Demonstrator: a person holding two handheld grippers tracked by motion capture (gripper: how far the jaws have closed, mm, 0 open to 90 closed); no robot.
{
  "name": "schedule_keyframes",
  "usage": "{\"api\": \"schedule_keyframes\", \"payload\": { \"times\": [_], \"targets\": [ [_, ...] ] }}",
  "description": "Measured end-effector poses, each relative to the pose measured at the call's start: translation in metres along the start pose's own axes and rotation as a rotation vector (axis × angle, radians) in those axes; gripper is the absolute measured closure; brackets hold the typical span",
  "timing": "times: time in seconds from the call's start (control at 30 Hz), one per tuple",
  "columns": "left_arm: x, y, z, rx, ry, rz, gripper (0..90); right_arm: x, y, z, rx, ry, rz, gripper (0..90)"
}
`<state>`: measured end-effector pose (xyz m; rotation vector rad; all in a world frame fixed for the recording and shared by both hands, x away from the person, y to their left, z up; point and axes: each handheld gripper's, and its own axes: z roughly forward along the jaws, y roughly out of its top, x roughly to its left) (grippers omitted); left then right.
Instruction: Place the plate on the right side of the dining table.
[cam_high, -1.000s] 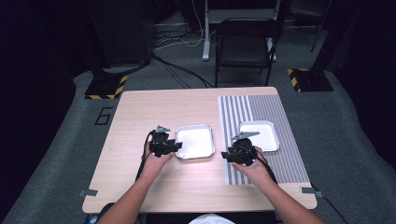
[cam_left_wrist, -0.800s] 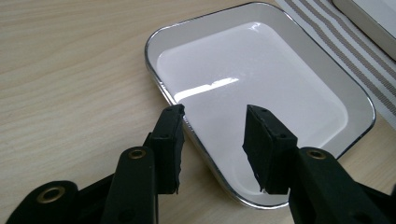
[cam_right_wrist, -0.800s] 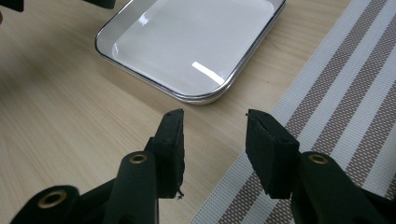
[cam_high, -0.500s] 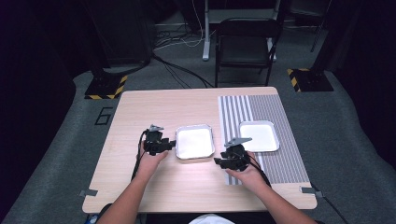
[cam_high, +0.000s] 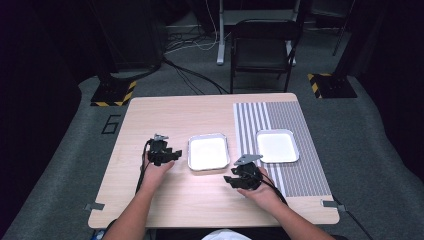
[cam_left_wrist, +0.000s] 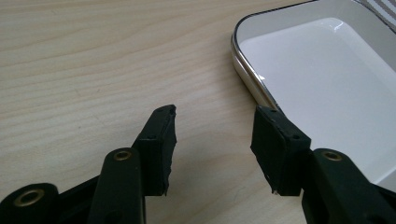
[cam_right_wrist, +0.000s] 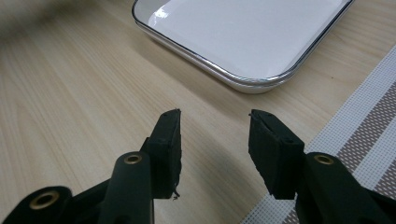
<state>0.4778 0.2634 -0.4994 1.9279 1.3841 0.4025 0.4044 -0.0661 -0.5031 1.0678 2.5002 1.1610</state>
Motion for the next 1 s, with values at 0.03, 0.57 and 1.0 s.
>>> {"api": "schedule_keyframes", "payload": {
  "times": [0.03,0.57,1.0],
  "targets": [
    [0.001,0.0,0.001,-0.004,0.007,0.004,48.9,0.0,0.0,0.0,0.005,0.0,-0.003,53.7],
    [0.016,-0.006,0.006,-0.024,0.062,0.01,41.7,0.011,-0.003,0.011,0.038,0.044,-0.088,47.2],
    [0.019,-0.007,0.011,-0.028,0.08,0.014,33.5,0.012,-0.003,0.015,0.03,0.043,-0.076,40.3]
  ]
}}
